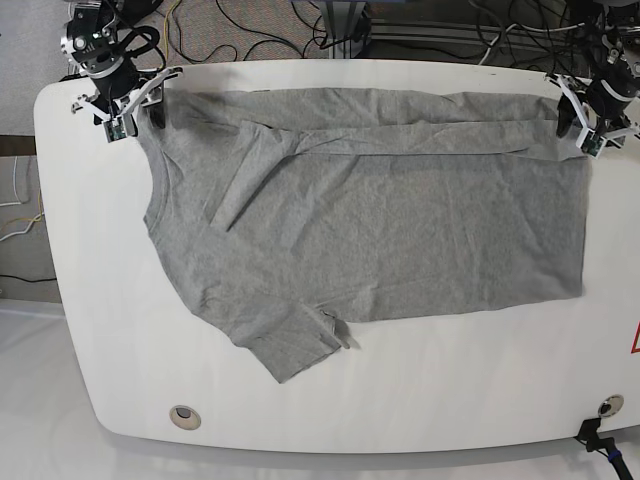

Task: Fold the T-shirt properly
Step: 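Release the shirt and move both grippers along its sides toward the collar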

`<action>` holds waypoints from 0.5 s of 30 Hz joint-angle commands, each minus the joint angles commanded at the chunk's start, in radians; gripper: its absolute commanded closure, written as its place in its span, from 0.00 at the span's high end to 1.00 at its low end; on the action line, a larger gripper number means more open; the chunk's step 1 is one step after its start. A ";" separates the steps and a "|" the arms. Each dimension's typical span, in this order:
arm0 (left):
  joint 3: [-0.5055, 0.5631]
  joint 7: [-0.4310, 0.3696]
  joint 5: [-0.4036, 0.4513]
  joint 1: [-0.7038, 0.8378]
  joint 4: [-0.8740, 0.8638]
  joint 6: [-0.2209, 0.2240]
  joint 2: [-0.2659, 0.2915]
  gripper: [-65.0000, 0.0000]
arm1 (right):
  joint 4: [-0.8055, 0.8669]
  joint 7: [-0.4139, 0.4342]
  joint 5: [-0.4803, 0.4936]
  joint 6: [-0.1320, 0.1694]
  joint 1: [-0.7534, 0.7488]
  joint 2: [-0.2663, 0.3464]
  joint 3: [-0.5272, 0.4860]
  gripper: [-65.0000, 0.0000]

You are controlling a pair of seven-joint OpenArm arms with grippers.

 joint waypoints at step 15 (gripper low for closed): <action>-0.026 0.120 -0.064 -0.454 -0.158 0.008 0.091 0.42 | -0.232 -0.048 -0.006 0.000 0.436 -0.006 -0.137 0.42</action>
